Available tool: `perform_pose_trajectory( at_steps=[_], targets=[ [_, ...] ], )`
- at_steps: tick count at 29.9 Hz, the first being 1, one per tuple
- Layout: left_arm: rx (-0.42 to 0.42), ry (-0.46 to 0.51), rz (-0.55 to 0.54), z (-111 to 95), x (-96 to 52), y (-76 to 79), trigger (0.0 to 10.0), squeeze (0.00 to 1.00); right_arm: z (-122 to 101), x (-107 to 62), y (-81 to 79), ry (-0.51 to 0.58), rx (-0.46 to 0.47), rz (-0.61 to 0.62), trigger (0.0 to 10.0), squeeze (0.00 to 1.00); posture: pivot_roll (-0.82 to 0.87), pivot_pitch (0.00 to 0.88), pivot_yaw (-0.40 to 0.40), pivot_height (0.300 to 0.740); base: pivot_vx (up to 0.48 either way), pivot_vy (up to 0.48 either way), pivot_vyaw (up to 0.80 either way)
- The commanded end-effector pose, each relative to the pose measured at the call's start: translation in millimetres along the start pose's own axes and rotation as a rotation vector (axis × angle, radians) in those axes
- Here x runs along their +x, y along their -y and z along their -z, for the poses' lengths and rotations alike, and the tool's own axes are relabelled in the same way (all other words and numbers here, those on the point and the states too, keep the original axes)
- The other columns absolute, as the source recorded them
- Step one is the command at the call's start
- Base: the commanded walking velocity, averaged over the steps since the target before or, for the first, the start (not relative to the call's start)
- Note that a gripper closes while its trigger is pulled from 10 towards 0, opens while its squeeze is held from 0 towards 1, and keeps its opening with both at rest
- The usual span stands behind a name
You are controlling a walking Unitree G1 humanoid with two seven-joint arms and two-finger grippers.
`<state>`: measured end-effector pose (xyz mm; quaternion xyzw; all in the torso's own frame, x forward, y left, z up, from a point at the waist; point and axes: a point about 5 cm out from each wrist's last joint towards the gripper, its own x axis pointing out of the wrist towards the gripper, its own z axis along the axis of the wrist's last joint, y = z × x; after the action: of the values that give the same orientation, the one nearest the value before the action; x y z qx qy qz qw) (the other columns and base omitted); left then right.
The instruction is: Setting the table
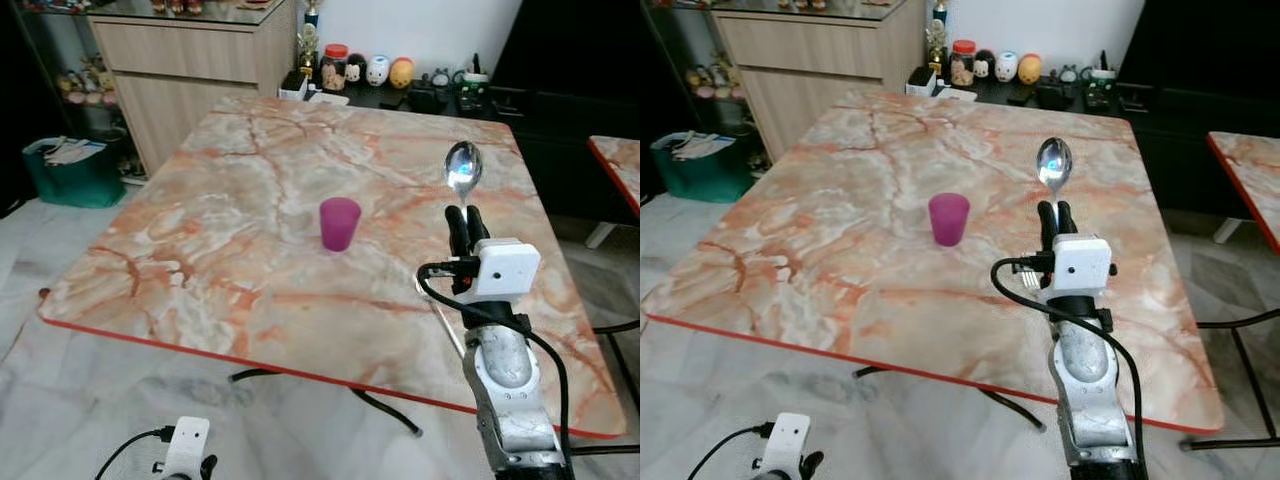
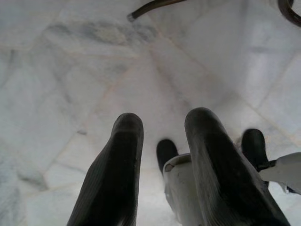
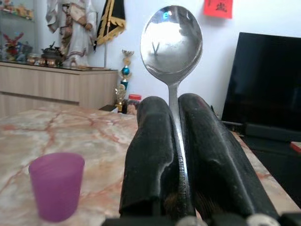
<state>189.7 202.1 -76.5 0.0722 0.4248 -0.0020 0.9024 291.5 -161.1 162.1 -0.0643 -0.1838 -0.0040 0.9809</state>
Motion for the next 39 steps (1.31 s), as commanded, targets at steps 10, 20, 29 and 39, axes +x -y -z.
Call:
perform_pose_trajectory(
  at_steps=[10,20,29,39],
  targets=[
    [0.028,0.0,0.009,-2.6,1.0,1.7,10.0,0.0,-0.3,2.2,0.0,0.012,-0.002,-0.003,10.0,0.0,0.03,0.0,-0.027,0.731,0.0,-0.308,-0.3],
    [0.025,0.01,0.01,-5.8,1.7,2.6,10.0,0.0,-0.8,4.6,-0.8,0.023,-0.004,-0.013,10.0,0.0,0.04,0.0,-0.031,0.731,0.0,-0.312,0.0],
    [0.024,0.002,0.014,-2.2,0.9,4.0,10.0,0.0,-1.8,4.3,3.0,0.025,-0.01,0.002,10.0,0.0,0.03,0.0,-0.029,0.731,0.0,-0.316,0.0],
    [0.034,0.001,0.017,-2.4,1.0,3.9,10.0,0.0,-1.4,4.8,3.1,0.025,-0.013,0.008,10.0,0.0,0.02,0.0,-0.018,0.731,0.0,-0.315,0.0]
  ],
)
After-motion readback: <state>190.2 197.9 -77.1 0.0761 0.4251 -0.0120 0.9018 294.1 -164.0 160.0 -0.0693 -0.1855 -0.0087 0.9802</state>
